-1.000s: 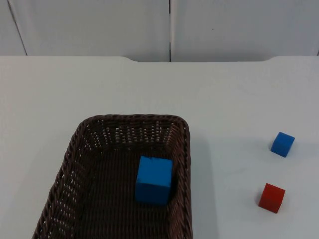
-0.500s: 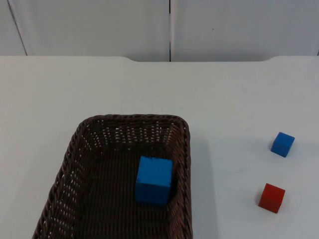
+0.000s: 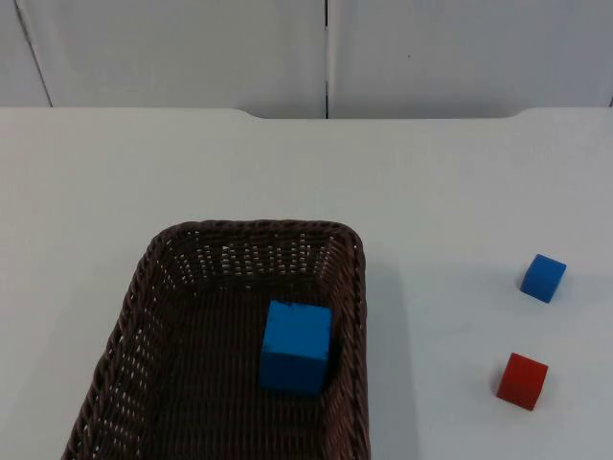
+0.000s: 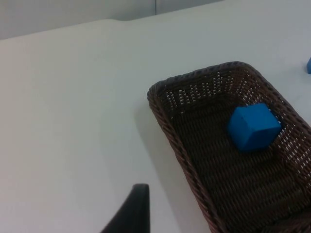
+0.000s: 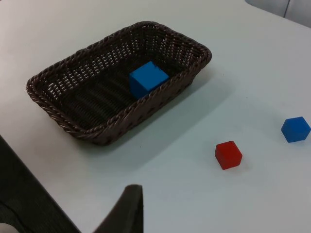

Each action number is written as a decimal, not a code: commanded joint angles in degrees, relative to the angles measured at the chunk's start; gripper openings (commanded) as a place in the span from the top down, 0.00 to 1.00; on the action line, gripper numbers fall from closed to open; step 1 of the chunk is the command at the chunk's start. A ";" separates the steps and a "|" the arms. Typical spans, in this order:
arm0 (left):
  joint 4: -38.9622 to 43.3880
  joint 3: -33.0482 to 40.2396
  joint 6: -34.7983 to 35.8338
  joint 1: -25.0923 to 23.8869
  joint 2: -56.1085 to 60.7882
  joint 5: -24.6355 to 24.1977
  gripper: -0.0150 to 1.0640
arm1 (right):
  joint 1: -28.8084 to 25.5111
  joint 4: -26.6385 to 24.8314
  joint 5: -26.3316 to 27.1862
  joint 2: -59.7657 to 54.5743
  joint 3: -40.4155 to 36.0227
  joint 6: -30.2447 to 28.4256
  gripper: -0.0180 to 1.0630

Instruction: Pick up the basket with the left hand and place the largest block into the basket with the right hand.

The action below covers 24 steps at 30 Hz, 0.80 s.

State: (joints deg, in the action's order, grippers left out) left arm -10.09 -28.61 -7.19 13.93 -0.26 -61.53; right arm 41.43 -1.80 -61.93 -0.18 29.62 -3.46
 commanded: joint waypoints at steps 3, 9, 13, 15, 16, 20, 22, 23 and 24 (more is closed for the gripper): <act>0.07 0.26 0.18 -0.01 0.26 -0.07 0.01 | -0.08 0.14 0.08 0.18 -0.02 -0.02 0.01; 0.07 0.26 0.18 -0.01 0.26 -0.07 0.01 | -0.08 0.14 0.22 0.18 -0.02 -0.02 0.01; 0.07 0.26 0.18 -0.01 0.26 -0.07 0.01 | -0.08 0.14 0.22 0.18 -0.02 -0.02 0.01; 0.07 0.26 0.18 -0.74 0.26 -0.07 0.01 | -0.22 0.14 0.22 0.18 -0.02 -0.02 0.01; 0.07 0.26 0.18 -1.52 0.26 -0.07 0.01 | -0.22 0.14 0.22 0.18 -0.02 -0.02 0.01; 0.07 0.26 0.18 -4.03 0.26 -0.07 0.01 | -0.32 0.14 0.22 0.18 -0.02 -0.02 0.01; 0.07 0.26 0.18 -5.72 0.26 -0.07 0.01 | -0.47 0.14 0.22 0.18 -0.02 -0.02 0.01; 0.07 0.26 0.18 -5.72 0.26 -0.07 0.01 | -0.47 0.14 0.22 0.18 -0.02 -0.02 0.01; 0.07 0.26 0.18 -6.61 0.26 -0.07 0.01 | -0.85 0.14 0.22 0.18 -0.02 -0.02 0.01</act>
State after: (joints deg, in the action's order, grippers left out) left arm -10.09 -28.61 -7.09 7.76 -0.26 -61.53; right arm 41.02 -1.80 -61.93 -0.18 29.62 -3.46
